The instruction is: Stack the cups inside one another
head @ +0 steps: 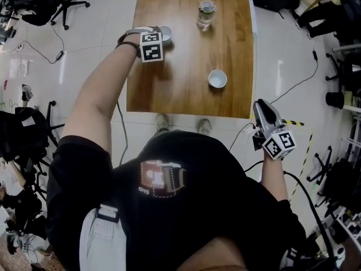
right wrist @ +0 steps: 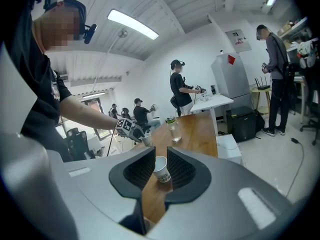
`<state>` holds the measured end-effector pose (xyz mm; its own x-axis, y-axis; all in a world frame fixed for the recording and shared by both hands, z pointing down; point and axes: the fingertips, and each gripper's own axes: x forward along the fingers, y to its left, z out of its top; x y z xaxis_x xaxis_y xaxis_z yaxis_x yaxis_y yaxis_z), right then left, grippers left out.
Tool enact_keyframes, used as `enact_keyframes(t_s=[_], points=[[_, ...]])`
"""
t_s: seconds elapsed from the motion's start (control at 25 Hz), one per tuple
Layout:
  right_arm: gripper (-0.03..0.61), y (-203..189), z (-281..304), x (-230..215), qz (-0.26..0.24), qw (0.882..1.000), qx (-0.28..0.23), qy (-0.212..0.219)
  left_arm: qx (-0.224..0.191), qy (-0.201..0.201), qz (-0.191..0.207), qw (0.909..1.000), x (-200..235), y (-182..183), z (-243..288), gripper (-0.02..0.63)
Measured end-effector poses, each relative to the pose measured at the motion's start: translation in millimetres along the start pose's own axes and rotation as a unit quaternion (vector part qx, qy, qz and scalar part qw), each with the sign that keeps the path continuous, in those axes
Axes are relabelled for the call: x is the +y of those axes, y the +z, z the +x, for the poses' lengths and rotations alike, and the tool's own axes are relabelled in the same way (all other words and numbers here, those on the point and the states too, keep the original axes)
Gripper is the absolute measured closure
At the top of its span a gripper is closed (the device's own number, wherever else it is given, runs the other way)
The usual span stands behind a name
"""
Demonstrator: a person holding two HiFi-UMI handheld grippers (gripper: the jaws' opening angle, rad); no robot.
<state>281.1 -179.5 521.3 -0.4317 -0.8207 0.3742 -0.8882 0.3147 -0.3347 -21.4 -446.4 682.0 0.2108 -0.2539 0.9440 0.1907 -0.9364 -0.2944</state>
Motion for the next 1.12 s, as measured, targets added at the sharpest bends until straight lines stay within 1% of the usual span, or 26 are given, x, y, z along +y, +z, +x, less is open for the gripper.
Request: enact_keyframes(t_s=[0.08, 0.12, 0.2, 0.24, 0.36, 0.48, 0.6, 0.68, 0.76, 0.88, 1.0, 1.12], points=[[0.494, -3, -2, 1, 0.002, 1.000, 0.003, -0.002, 0.014, -0.001, 0.000, 0.9999, -2, -4, 8, 0.484], [0.494, -5, -3, 2, 0.003, 1.000, 0.005, -0.003, 0.019, -0.002, -0.003, 0.9998, -3, -5, 11, 0.507], [0.494, -8, -4, 2, 0.003, 1.000, 0.005, -0.002, 0.023, -0.004, -0.011, 0.9997, -5, -6, 14, 0.572], [0.494, -9, -5, 1, 0.002, 1.000, 0.005, -0.002, 0.022, -0.006, -0.015, 0.9996, -6, -4, 14, 0.589], [0.494, -10, -8, 0, 0.003, 1.000, 0.003, 0.001, 0.015, -0.013, -0.026, 0.9995, -8, 3, 8, 0.595], [0.494, -9, -7, 1, 0.002, 1.000, -0.002, 0.007, -0.003, -0.012, -0.031, 0.9994, -6, 15, -11, 0.595], [0.494, -5, -5, 8, -0.002, 1.000, -0.009, 0.016, -0.044, 0.004, -0.022, 0.9988, -1, 43, -50, 0.595], [0.494, 0, -3, 11, -0.006, 1.000, -0.017, 0.022, -0.080, 0.013, -0.006, 0.9967, -1, 75, -85, 0.595], [0.494, 5, -3, 14, -0.009, 0.999, -0.024, 0.027, -0.114, 0.017, 0.019, 0.9932, -9, 114, -118, 0.595], [0.494, 13, -8, 15, -0.014, 0.999, -0.036, 0.029, -0.149, 0.003, 0.060, 0.9871, -35, 168, -150, 0.595], [0.494, 18, -14, 17, -0.017, 0.999, -0.040, 0.029, -0.155, -0.025, 0.105, 0.9820, -69, 205, -156, 0.595], [0.494, 17, -22, 14, -0.013, 0.999, -0.046, 0.023, -0.142, -0.046, 0.142, 0.9785, -94, 223, -145, 0.594]])
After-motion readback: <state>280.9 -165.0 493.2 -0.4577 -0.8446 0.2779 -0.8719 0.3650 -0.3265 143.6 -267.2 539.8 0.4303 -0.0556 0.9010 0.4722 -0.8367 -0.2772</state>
